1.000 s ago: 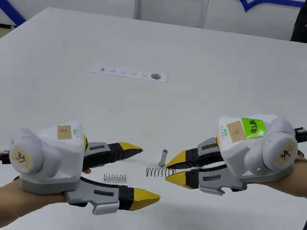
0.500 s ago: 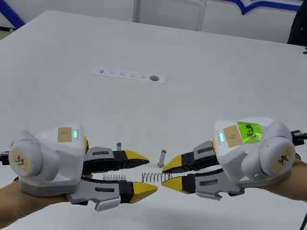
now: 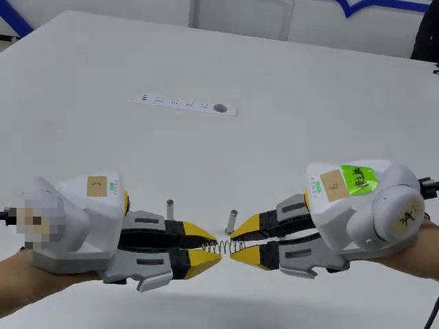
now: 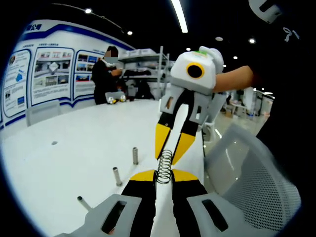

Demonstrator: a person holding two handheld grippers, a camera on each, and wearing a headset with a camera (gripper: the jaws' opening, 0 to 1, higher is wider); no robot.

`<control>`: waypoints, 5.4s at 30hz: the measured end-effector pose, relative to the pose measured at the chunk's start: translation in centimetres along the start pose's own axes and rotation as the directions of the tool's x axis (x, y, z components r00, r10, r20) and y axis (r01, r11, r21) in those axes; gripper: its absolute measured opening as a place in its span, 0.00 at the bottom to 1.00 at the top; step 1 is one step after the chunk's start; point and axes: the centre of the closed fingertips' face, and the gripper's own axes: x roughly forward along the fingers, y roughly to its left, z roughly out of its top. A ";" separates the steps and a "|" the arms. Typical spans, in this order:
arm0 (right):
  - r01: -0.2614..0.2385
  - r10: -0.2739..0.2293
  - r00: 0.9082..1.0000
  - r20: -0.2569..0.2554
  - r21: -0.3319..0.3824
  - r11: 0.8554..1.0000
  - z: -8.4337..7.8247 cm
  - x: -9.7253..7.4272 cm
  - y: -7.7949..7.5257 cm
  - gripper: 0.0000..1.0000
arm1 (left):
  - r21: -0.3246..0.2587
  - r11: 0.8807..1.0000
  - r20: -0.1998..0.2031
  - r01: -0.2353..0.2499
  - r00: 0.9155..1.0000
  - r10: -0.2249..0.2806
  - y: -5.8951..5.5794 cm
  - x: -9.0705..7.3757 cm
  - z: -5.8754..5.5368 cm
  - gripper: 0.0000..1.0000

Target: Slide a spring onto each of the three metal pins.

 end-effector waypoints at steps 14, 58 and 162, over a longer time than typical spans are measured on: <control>-0.038 0.035 0.999 0.035 0.079 0.996 0.2 -0.8 0.0 0.17 | 0.011 0.999 0.036 0.039 0.999 -0.039 -0.4 -0.3 1.1 0.10; -0.088 0.062 0.979 0.196 0.127 0.988 5.1 -0.7 -0.5 0.10 | 0.049 0.999 0.025 0.023 0.999 -0.024 -0.1 0.5 1.0 0.15; 0.283 -0.274 0.959 -0.075 0.337 0.898 -5.9 4.9 -10.2 0.18 | -0.134 0.940 0.056 -0.313 0.945 0.322 8.2 -6.5 -1.5 0.99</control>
